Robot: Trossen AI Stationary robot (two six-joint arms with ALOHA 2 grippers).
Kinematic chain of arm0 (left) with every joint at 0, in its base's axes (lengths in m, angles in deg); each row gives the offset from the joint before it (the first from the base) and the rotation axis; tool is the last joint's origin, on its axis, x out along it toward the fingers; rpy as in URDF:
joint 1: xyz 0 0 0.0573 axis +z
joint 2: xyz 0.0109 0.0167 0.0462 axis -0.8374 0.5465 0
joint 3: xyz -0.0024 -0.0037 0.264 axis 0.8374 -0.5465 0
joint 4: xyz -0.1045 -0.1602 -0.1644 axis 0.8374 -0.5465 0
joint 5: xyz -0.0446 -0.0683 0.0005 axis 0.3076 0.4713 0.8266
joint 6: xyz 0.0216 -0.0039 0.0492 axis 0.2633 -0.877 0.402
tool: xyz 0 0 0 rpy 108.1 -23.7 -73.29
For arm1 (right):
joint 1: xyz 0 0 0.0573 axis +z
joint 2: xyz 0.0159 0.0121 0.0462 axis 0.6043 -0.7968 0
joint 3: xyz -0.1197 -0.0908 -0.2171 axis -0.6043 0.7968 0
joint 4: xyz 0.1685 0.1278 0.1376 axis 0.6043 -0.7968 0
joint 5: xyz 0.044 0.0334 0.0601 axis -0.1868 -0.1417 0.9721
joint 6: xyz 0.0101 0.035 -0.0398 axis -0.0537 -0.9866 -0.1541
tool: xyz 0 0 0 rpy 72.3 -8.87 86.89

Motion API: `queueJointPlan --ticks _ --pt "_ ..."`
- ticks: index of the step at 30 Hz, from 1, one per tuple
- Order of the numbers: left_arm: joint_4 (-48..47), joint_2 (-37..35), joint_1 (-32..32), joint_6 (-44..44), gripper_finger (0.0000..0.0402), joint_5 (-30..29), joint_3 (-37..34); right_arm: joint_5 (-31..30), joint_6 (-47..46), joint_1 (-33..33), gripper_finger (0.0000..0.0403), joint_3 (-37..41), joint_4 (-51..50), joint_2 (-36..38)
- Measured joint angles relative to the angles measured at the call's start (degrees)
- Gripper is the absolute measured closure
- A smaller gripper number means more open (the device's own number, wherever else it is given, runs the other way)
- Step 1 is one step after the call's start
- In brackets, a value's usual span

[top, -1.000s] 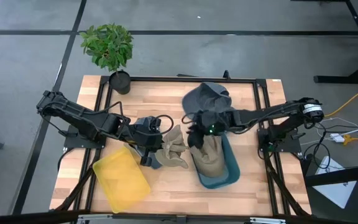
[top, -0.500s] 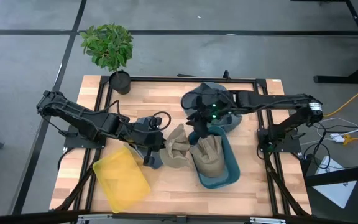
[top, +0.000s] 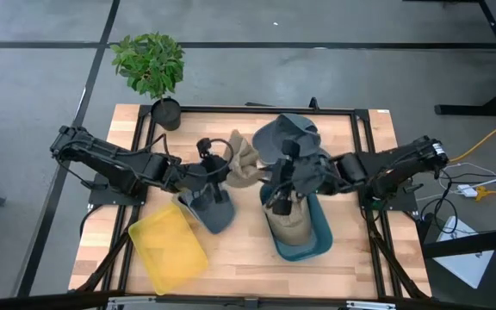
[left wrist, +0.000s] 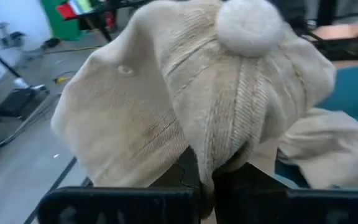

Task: Pick & Place hat
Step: Put the right brown cap into the blue bin

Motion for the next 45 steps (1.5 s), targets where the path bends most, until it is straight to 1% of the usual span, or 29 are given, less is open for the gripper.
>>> queueJointPlan --ticks 3,6,8,12,14,17,20,23,26,32,38,40,45 --pt "0.7 0.0 1.5 -0.5 0.0394 -1.5 0.0 -0.6 5.1 0.7 0.0286 0.0 5.0 -1.5" --pt "3.2 0.0 2.5 -0.5 0.0393 -1.6 0.0 -1.2 10.3 0.7 0.0286 -0.1 8.9 -3.5" --pt "4.1 0.0 2.7 -0.5 0.0391 -1.0 0.0 -3.8 12.8 0.7 0.0286 -0.1 10.1 -5.0" --pt "3.8 0.0 2.7 -0.5 0.0393 -0.7 0.0 -13.5 17.0 0.6 0.0286 -0.1 13.3 -7.7" --pt "3.6 0.0 2.7 -0.2 0.0394 -0.7 0.0 -16.5 18.8 0.6 0.0286 -0.1 15.0 -8.8" --pt "2.9 0.0 2.7 0.0 0.0392 -1.5 0.0 -18.7 21.2 0.8 0.0286 0.0 16.7 -9.7" --pt "1.9 0.0 2.7 -0.1 0.0391 -3.1 0.0 -20.1 21.5 1.0 0.0286 0.0 17.8 -9.7" --pt "1.3 0.0 2.7 -0.4 0.0393 -3.1 0.0 -21.8 22.0 1.0 0.0286 0.0 19.1 -9.7" --pt "1.0 0.0 2.7 -0.5 0.0395 -3.3 0.0 -22.2 24.1 1.1 0.0286 0.0 22.0 -9.7" --pt "0.9 0.0 2.7 -0.5 0.039 -3.3 0.0 -22.3 24.7 1.1 0.0286 0.0 24.9 -9.7" --pt "0.9 0.0 2.7 -0.5 0.0393 -3.0 0.0 -21.8 22.3 -0.8 0.0286 0.0 25.0 -9.7" --pt "1.0 0.0 2.7 -0.5 0.0391 -2.1 0.0 -19.9 20.5 -1.6 0.0286 0.0 25.0 -9.7" --pt "1.0 0.0 2.7 -0.5 0.0387 -2.0 0.0 -13.2 16.4 -2.9 0.0286 0.0 24.0 -9.7"
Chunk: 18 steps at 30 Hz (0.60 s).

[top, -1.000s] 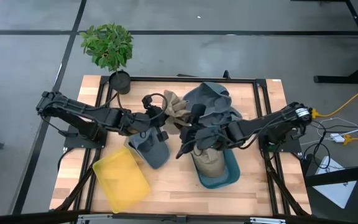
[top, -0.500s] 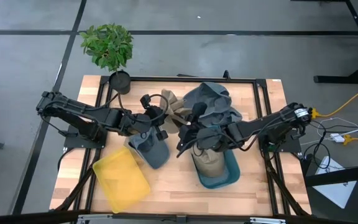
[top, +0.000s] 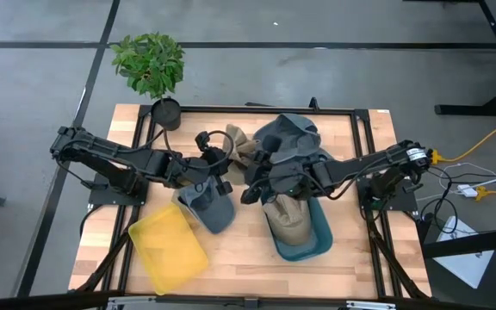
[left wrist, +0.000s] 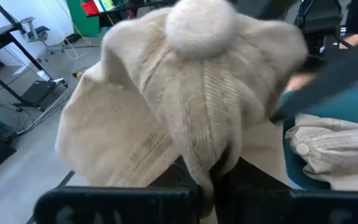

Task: Pick & Place hat
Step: Put the right brown cap into the blue bin

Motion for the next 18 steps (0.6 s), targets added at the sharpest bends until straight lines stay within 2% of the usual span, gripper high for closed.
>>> queueJointPlan --ticks 10,14,16,18 --pt "0.0 0.0 0.0 0.5 0.0386 0.2 0.0 0.8 -4.4 -1.2 0.029 0.0 -0.7 0.0" --pt "-0.1 0.0 0.0 2.3 0.0382 2.5 0.0 1.6 -5.1 -1.3 0.0337 0.0 -2.2 0.0" --pt "-0.2 0.0 0.0 3.6 0.0384 5.9 0.0 1.7 -5.1 -1.2 0.0377 0.0 -2.8 0.0" --pt "-0.7 0.0 0.0 4.5 0.0386 9.1 0.0 1.6 -5.1 -0.6 0.0391 0.0 -3.6 0.0"
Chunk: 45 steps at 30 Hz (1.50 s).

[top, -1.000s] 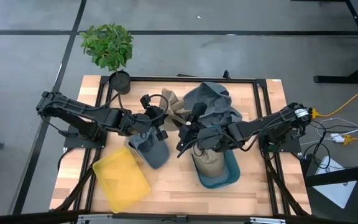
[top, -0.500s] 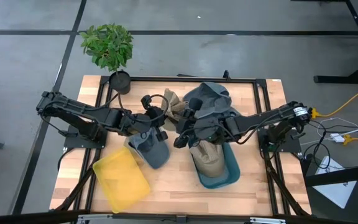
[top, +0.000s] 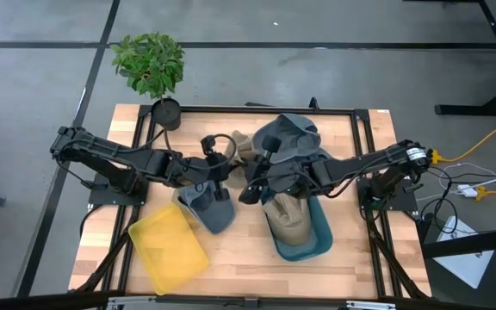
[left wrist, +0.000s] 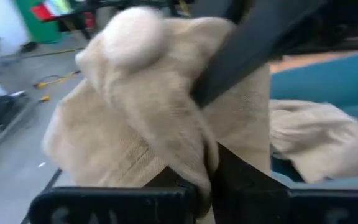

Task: Pick & Place hat
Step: Put the right brown cap into the blue bin

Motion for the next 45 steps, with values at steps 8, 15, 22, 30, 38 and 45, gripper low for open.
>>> queueJointPlan --ticks 8,15,22,30,38,45 --pt "-3.6 0.0 -2.0 0.5 0.0351 -0.4 0.0 -2.6 -5.0 2.6 0.0396 0.0 -11.4 3.1" --pt "-3.7 0.0 -4.3 0.6 0.0291 1.2 0.0 0.6 -9.5 5.6 0.0393 0.0 -24.9 9.7" --pt "-3.7 0.0 -6.1 1.6 0.0256 3.3 0.0 17.3 -5.9 7.2 0.0394 0.0 -36.1 15.8" --pt "-3.7 0.0 -6.9 1.6 0.0252 3.1 0.0 36.2 -2.1 7.7 0.0394 0.0 -43.1 23.0" --pt "-3.7 0.0 -6.9 1.6 0.0258 3.0 0.0 39.6 1.1 7.7 0.0395 5.4 -42.6 28.3" --pt "-3.7 0.0 -6.9 1.6 0.0259 3.0 0.0 45.0 3.4 7.6 0.0395 17.6 -31.1 33.6"
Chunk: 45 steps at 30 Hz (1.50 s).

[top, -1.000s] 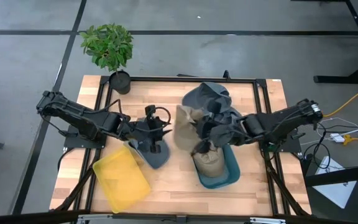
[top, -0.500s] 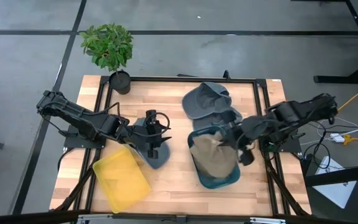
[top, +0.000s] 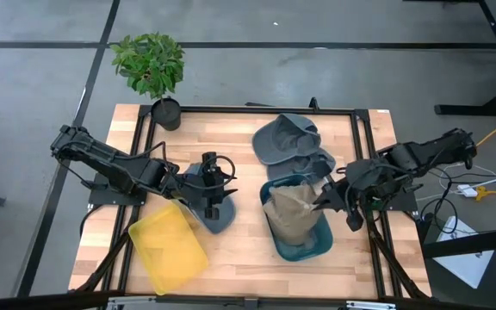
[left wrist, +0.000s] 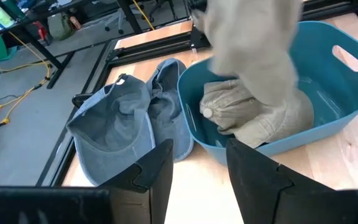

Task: Pick & Place hat
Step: Put the right brown cap into the blue bin

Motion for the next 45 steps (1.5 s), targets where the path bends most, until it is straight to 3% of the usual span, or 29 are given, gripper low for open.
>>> queueJointPlan --ticks 13,38,45 --pt "0.0 0.0 0.1 0.0 0.0261 -0.2 0.0 9.5 2.9 0.0 0.0395 19.9 22.9 4.9" --pt "0.0 0.0 0.1 0.0 0.0267 -0.2 0.0 9.5 -2.9 -6.8 0.039 46.1 58.8 5.0" --pt "0.0 0.0 0.1 0.0 0.0272 -0.2 0.0 7.0 -8.0 -11.4 0.039 49.3 61.0 5.0"
